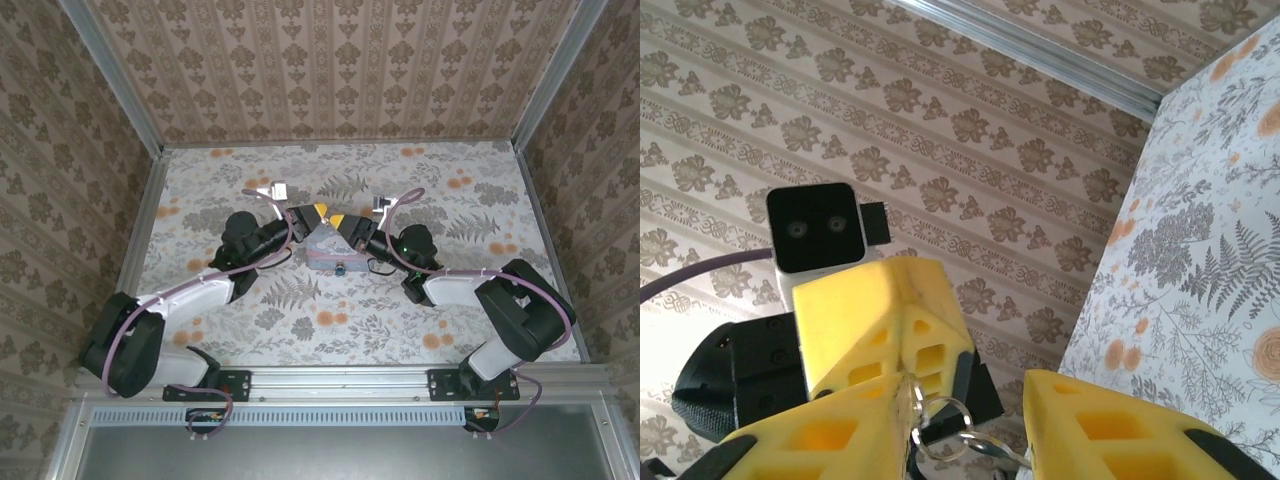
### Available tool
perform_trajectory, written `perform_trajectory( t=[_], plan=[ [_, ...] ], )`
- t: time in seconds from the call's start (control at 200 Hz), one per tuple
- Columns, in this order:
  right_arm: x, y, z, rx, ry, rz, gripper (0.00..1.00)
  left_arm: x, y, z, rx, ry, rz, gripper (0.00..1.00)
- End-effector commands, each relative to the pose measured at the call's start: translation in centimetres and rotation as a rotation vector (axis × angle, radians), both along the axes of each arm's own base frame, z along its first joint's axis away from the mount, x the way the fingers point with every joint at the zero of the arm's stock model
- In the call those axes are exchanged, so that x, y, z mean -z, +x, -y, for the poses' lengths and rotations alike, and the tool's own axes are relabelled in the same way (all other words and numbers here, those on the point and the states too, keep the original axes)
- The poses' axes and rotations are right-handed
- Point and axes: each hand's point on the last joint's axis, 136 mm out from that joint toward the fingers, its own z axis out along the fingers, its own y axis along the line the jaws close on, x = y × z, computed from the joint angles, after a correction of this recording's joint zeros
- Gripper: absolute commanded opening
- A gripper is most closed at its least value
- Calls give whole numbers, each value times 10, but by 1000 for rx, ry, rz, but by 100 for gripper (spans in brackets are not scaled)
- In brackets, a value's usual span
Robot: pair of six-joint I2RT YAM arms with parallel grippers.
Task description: Unlock the padlock with the key
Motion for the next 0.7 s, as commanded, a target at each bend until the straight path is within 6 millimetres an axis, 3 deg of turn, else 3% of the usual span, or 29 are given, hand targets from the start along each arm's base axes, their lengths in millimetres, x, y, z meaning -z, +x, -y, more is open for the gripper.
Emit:
perform_trajectory(
  t=[0.0, 0.415, 0.695],
  plan=[
    [-17, -11, 1, -35, 19, 74, 36, 2, -2, 4, 21, -11, -20, 0],
    [-18, -10, -6, -71, 15, 79, 32, 6, -3, 12, 44, -7, -36, 0],
    [-14, -10, -8, -82, 9, 67, 24, 6, -3, 17, 48, -6, -35, 0]
  ],
)
